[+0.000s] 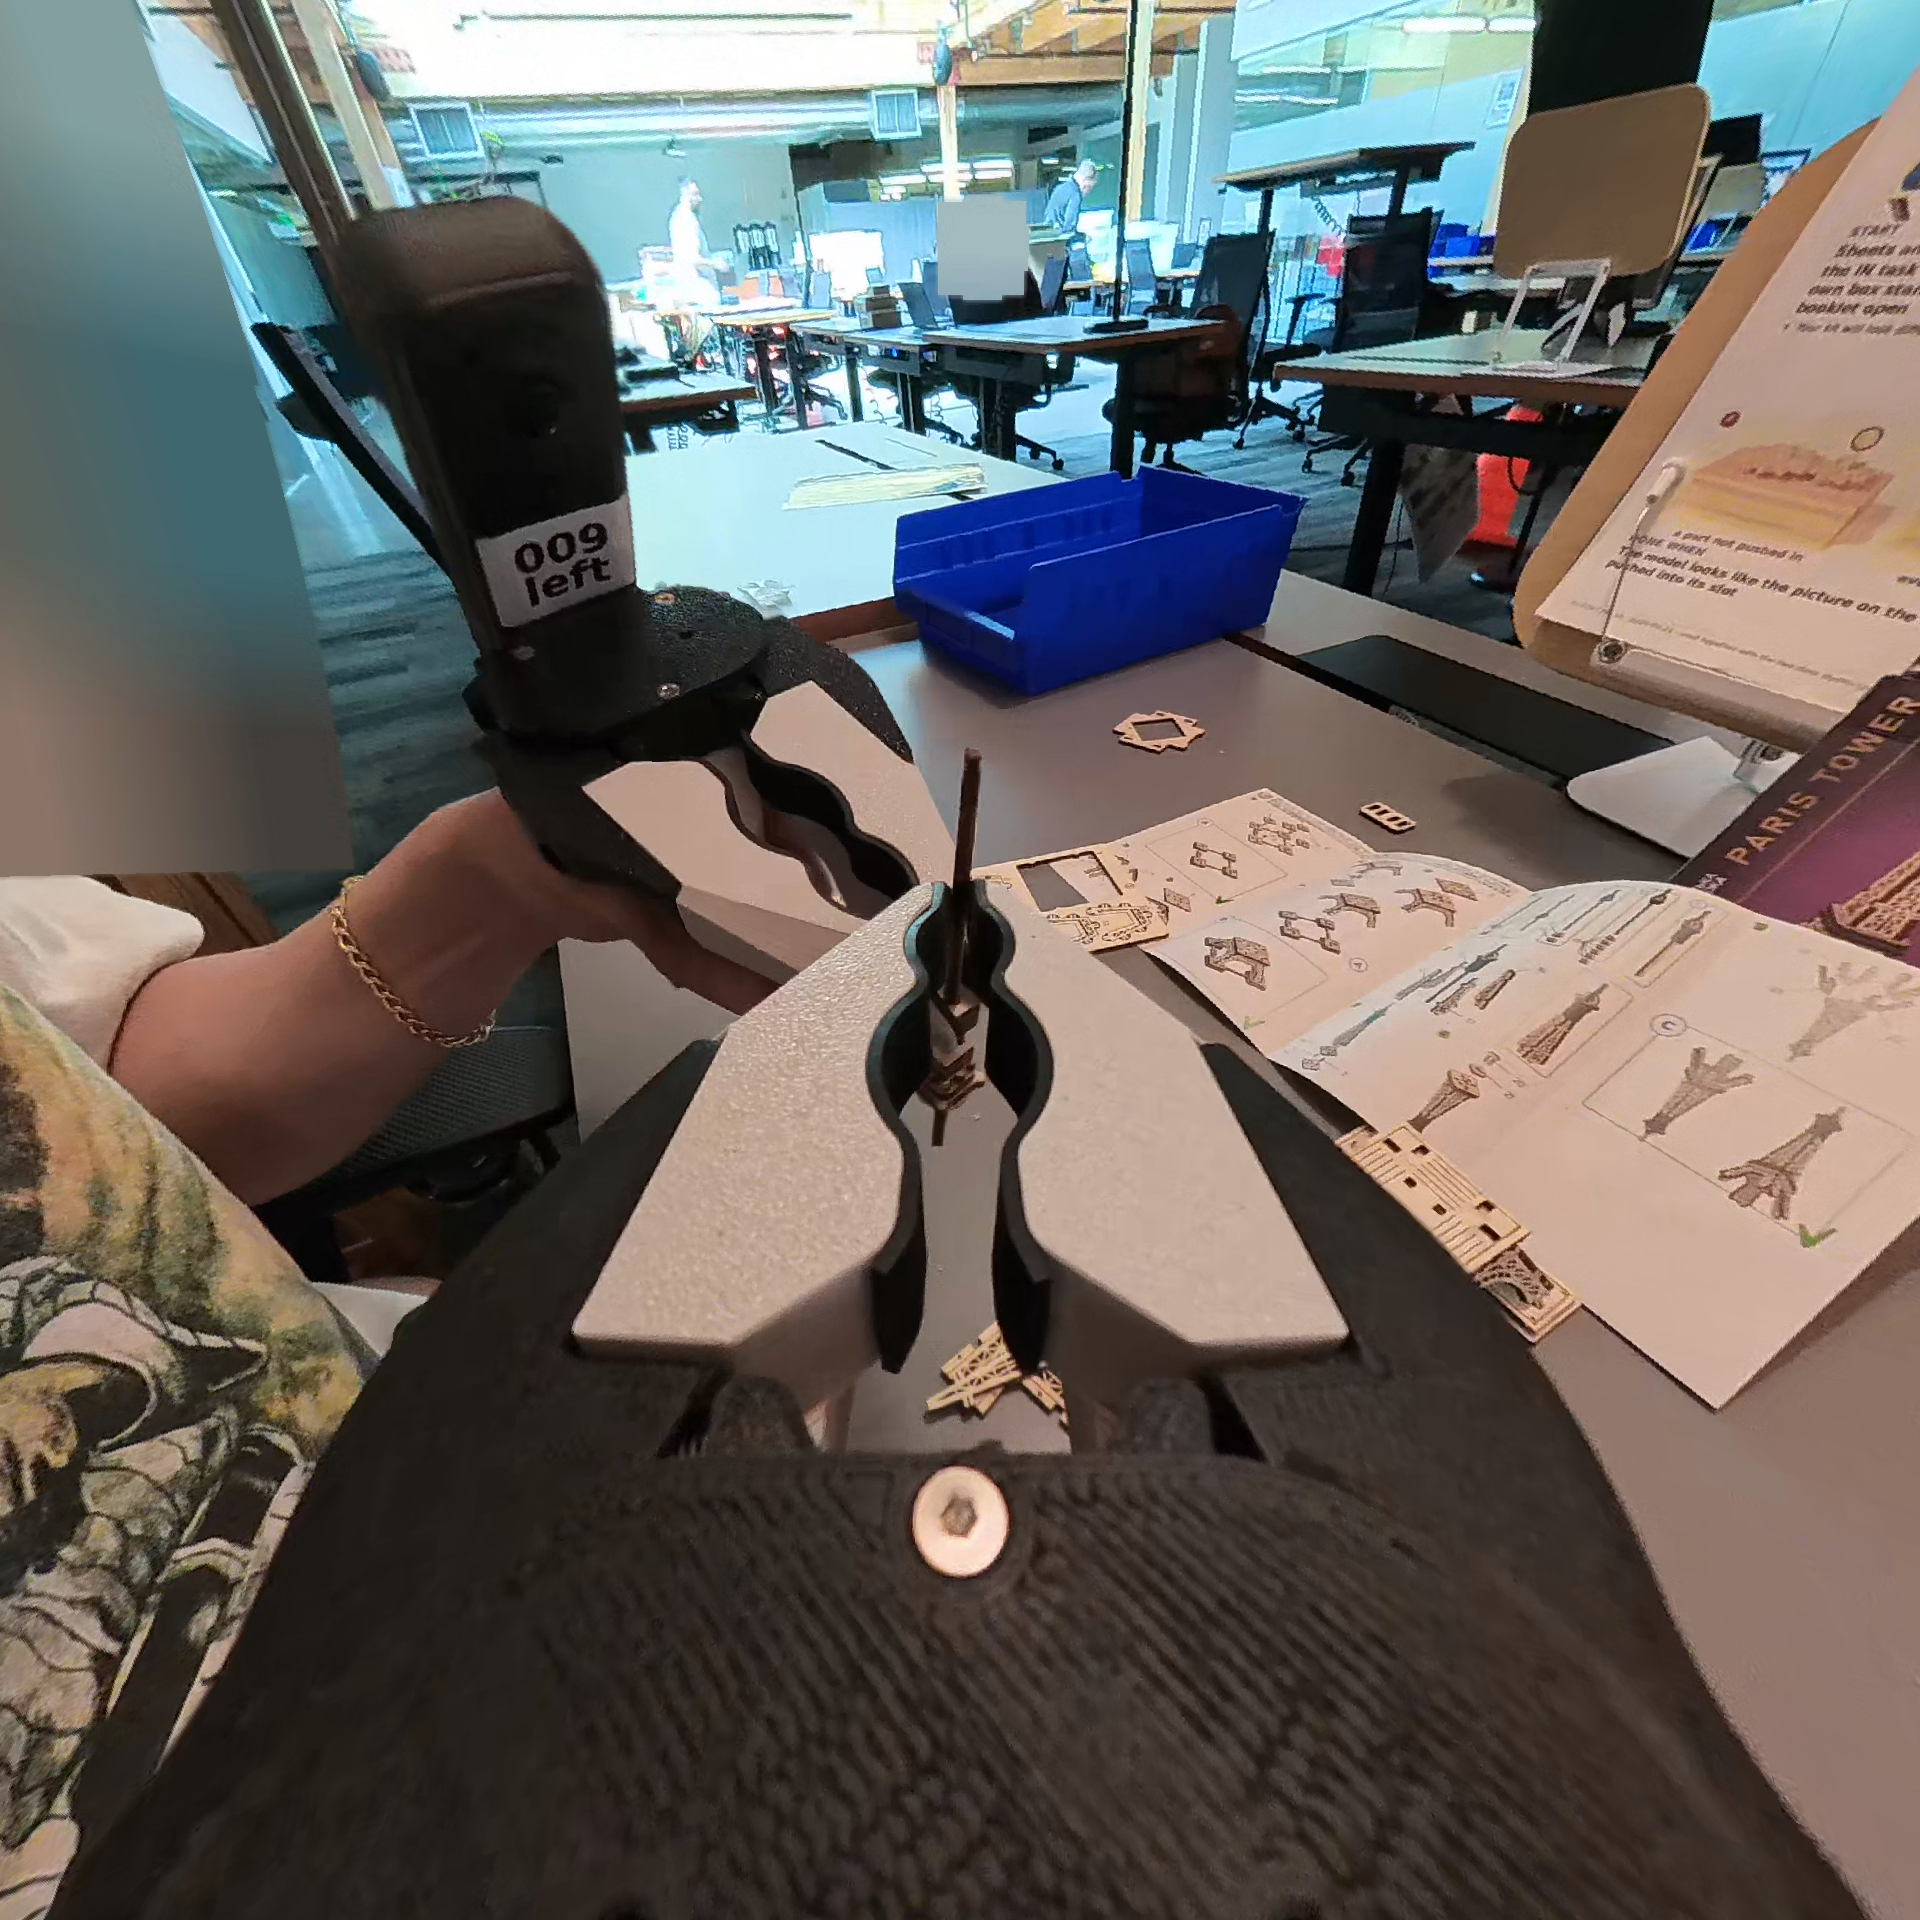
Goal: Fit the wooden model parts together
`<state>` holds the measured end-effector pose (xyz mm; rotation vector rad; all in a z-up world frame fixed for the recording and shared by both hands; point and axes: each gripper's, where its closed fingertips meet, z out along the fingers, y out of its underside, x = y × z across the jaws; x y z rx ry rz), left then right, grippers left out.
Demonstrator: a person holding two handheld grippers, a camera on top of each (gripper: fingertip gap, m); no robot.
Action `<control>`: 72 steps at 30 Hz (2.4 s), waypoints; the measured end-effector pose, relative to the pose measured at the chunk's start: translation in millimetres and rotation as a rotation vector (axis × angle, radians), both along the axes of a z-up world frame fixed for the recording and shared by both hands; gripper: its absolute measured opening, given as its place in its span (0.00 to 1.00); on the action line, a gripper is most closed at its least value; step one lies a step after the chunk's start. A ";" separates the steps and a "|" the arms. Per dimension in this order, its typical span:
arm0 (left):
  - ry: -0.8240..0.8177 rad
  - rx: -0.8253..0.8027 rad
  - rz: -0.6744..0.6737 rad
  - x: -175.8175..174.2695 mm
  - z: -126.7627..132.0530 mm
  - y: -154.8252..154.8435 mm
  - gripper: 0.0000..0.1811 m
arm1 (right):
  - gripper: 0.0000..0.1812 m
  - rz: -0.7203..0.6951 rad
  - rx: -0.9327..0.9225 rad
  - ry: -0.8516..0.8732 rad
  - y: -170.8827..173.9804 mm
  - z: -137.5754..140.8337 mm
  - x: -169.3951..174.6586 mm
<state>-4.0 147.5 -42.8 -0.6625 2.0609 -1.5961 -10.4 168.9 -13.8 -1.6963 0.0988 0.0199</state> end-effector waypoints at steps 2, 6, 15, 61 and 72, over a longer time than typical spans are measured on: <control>0.015 -0.044 -0.011 -1.4 4.7 1.3 0.05 | 0.00 0.008 0.024 0.003 0.9 3.4 -1.3; -0.021 -0.036 0.011 -1.1 9.8 11.7 0.16 | 0.00 0.030 0.088 0.095 -3.8 9.9 2.8; -0.014 -0.062 -0.007 -4.5 15.9 -3.6 0.09 | 0.00 0.122 0.179 0.190 -6.9 16.2 -4.8; 0.022 -0.139 -0.004 -5.8 20.9 8.8 0.10 | 0.00 0.084 0.197 0.200 -5.8 16.3 2.8; 0.020 -0.051 -0.059 -2.6 -4.2 7.4 0.00 | 0.00 0.070 0.099 0.120 1.1 -0.1 0.6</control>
